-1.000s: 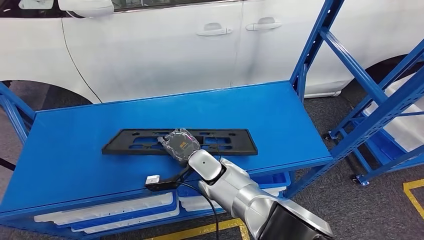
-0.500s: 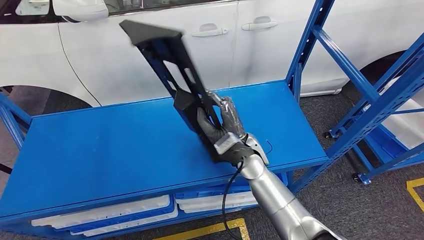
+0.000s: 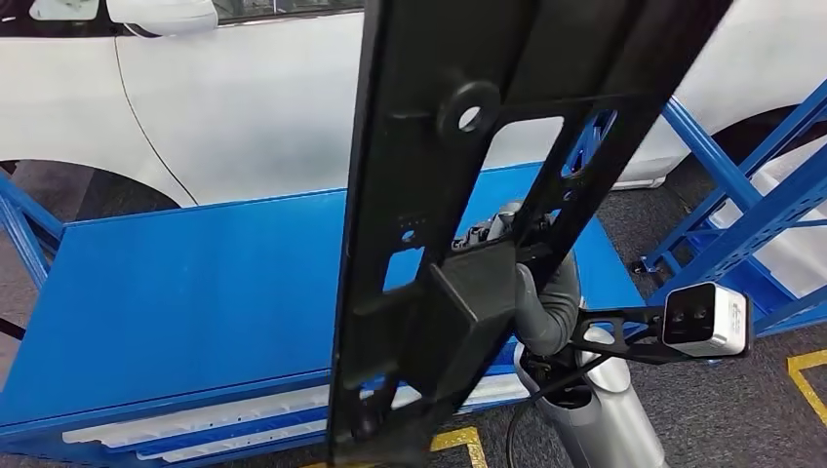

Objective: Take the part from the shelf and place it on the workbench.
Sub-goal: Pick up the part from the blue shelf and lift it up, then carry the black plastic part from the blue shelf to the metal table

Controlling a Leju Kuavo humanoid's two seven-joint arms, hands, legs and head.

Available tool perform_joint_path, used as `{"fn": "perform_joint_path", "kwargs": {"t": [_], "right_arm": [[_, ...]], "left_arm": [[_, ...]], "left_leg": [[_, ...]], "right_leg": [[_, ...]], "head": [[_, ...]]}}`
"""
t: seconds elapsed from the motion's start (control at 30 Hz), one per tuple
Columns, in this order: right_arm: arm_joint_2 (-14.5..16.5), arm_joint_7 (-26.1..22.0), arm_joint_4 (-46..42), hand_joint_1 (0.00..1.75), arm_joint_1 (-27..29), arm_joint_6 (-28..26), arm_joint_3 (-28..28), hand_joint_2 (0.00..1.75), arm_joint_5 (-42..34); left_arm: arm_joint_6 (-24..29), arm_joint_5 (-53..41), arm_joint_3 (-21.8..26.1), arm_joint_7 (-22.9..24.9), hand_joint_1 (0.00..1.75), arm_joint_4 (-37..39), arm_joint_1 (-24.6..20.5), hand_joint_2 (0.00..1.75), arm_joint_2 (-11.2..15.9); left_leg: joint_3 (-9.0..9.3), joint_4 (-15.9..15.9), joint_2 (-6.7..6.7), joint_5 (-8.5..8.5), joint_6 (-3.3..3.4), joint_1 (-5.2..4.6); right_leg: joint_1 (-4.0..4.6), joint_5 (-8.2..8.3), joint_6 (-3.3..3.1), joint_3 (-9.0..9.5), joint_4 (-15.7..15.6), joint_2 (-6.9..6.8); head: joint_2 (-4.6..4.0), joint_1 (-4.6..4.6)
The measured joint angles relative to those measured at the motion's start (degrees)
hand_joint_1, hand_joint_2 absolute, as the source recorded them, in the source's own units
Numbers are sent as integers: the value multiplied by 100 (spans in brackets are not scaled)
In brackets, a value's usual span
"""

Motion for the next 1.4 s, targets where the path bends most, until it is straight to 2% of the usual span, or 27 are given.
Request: {"fn": "perform_joint_path", "kwargs": {"t": [0.07, 0.1, 0.13, 0.17, 0.2, 0.27, 0.3, 0.33, 0.43, 0.5, 0.6, 0.63, 0.67, 0.7, 0.8, 0.83, 0.93, 0.97, 1.0, 1.1, 1.13, 1.17, 1.2, 1.23, 1.3, 1.33, 1.4], "right_arm": [[-101, 41, -26, 175, 58, 22, 10, 175, -14], [-146, 53, -28, 175, 89, 12, 16, 175, -17], [-188, 64, -30, 175, 112, -10, 23, 175, -17], [-240, 66, -35, 175, 126, -52, 30, 175, -7], [-303, 43, -48, 175, 135, -112, 37, 175, 38], [-461, -144, -103, 175, 187, -288, 44, 175, 289], [-547, -302, -141, 175, 248, -386, 51, 175, 478], [-637, -468, -180, 175, 326, -471, 63, 175, 654], [-867, -765, -275, 175, 518, -694, 138, 175, 930], [-1018, -847, -347, 175, 553, -985, 251, 175, 996], [-1316, -890, -465, 175, 598, -1416, 480, 175, 1028], [-1414, -893, -499, 175, 614, -1494, 541, 175, 1015], [-1508, -895, -534, 175, 622, -1554, 586, 175, 987], [-1596, -891, -570, 175, 618, -1615, 614, 175, 938], [-1871, -845, -709, 175, 534, -1856, 651, 175, 713], [-1956, -826, -753, 175, 497, -1918, 657, 175, 649], [-2129, -780, -848, 175, 435, -1984, 686, 175, 578], [-2174, -772, -875, 175, 429, -1994, 701, 175, 574], [-2221, -769, -899, 175, 424, -2014, 715, 175, 571], [-2316, -767, -934, 175, 411, -2089, 758, 175, 561], [-2328, -767, -936, 175, 411, -2108, 777, 175, 555], [-2333, -766, -936, 175, 408, -2125, 799, 175, 541], [-2336, -763, -935, 175, 401, -2136, 824, 175, 507], [-2341, -760, -933, 175, 386, -2138, 849, 175, 453], [-2370, -757, -929, 175, 338, -2097, 882, 175, 277], [-2397, -762, -925, 175, 330, -2044, 881, 175, 181], [-2450, -806, -913, 175, 434, -1818, 799, 175, 103]], "left_arm": [[39, 13, 31, 65, 0, 0, 5, 0, -10], [54, 15, 41, 107, 0, 0, 8, 0, -13], [75, 14, 51, 163, 0, 0, 10, 0, -17], [100, 12, 61, 235, 0, 0, 10, 0, -25], [124, 9, 74, 306, 0, 0, 9, 0, -37], [162, 8, 110, 416, 0, 0, 8, 0, -65], [177, 9, 124, 451, 0, 0, 11, 0, -74], [191, 11, 134, 478, 0, 0, 18, 0, -78], [203, 9, 143, 530, 0, 0, 42, 0, -78], [195, 7, 147, 573, 0, 0, 46, 0, -77], [180, 41, 181, 672, 0, 0, 49, 0, -71], [169, 54, 200, 705, 0, 0, 55, 0, -69], [156, 61, 219, 735, 0, 0, 62, 0, -69], [145, 58, 236, 766, 0, 0, 67, 0, -68], [115, 40, 273, 876, 0, 0, 55, 0, -42], [106, 32, 278, 907, 0, 0, 49, 0, -28], [98, 13, 283, 956, 0, 1, 52, 0, 7], [98, 10, 283, 965, 0, 1, 51, 0, 14], [98, 7, 283, 974, 0, 2, 49, 0, 17], [106, 22, 285, 1005, 0, 2, 43, 0, 22], [120, 36, 287, 1029, 0, 2, 43, 0, 22], [144, 52, 291, 1056, 0, 2, 43, 0, 22], [174, 70, 297, 1076, 0, 2, 43, 0, 22], [203, 81, 306, 1089, 0, 2, 44, 0, 20], [241, 80, 322, 1083, 0, 2, 43, 0, 17], [245, 65, 326, 1064, 0, 2, 47, 0, 16], [223, 21, 327, 998, 0, 2, 65, 0, 15]], "left_leg": [[-13, 1, 2, 9, 28, -4], [-19, 5, 2, 13, 28, -6], [-23, 13, 2, 16, 27, -8], [-25, 23, 0, 18, 25, -8], [-25, 35, -3, 15, 19, -8], [-32, 69, -18, 0, -10, -18], [-41, 84, -27, -5, -35, -27], [-51, 92, -34, -5, -66, -36], [-79, 99, -35, -12, -174, -38], [-183, 358, -21, -263, -223, -28], [-555, 1438, -13, -946, -254, -18], [-602, 1671, -13, -1048, -256, -18], [-539, 1675, -12, -1037, -248, -18], [-362, 1446, -12, -935, -230, -20], [357, 275, -11, -574, -145, -54], [458, 79, -12, -522, -117, -73], [421, -2, -6, -390, -32, -93], [388, -28, 4, -316, 3, -82], [336, -55, 16, -231, 36, -66], [113, -69, 39, -28, 75, -56], [32, -59, 41, 25, 67, -55], [-49, -43, 43, 74, 53, -52], [-129, -20, 44, 117, 36, -46], [-205, 11, 43, 154, 12, -37], [-334, 96, 38, 210, -47, -34], [-371, 127, 33, 237, -82, -39], [-403, 141, 13, 307, -159, -47]], "right_leg": [[-27, -376, 39, -351, 745, -1], [-41, -505, 56, -526, 1100, -2], [-57, -533, 70, -624, 1294, -3], [-72, -451, 79, -611, 1263, -5], [-85, -276, 81, -479, 996, -9], [-89, 89, 60, -74, 188, -15], [-81, 190, 42, 64, -100, -16], [-68, 228, 21, 128, -250, -13], [-65, 269, -79, 92, -289, -7], [-86, 329, -166, 53, -324, -24], [-63, 420, -225, -68, -325, -49], [-51, 456, -228, -120, -318, -53], [-41, 491, -225, -172, -307, -52], [-34, 526, -218, -223, -295, -51], [-14, 633, -160, -328, -261, -50], [-14, 670, -126, -342, -260, -52], [-41, 780, -22, -355, -299, -50], [-44, 716, 8, -388, -263, -41], [-47, 542, 35, -449, -130, -31], [-77, -292, 108, -722, 870, -19], [-90, -419, 129, -760, 1182, -19], [-105, -417, 147, -715, 1330, -20], [-122, -314, 162, -565, 1269, -21], [-141, -176, 173, -309, 998, -22], [-155, -90, 164, 290, 193, -11], [-148, -117, 136, 478, -97, 0], [-107, -159, 46, 568, -291, 17]], "head": [[0, 0], [0, 0], [0, -1], [0, -1], [0, -1], [0, -1], [0, -1], [0, -1], [0, -1], [0, -1], [0, -1], [0, -1], [0, -1], [0, -1], [0, -1], [0, 0], [0, 0], [0, 0], [0, 0], [0, 1], [0, 1], [0, 1], [0, 1], [0, 0], [0, -1], [0, -2], [0, -4]]}}
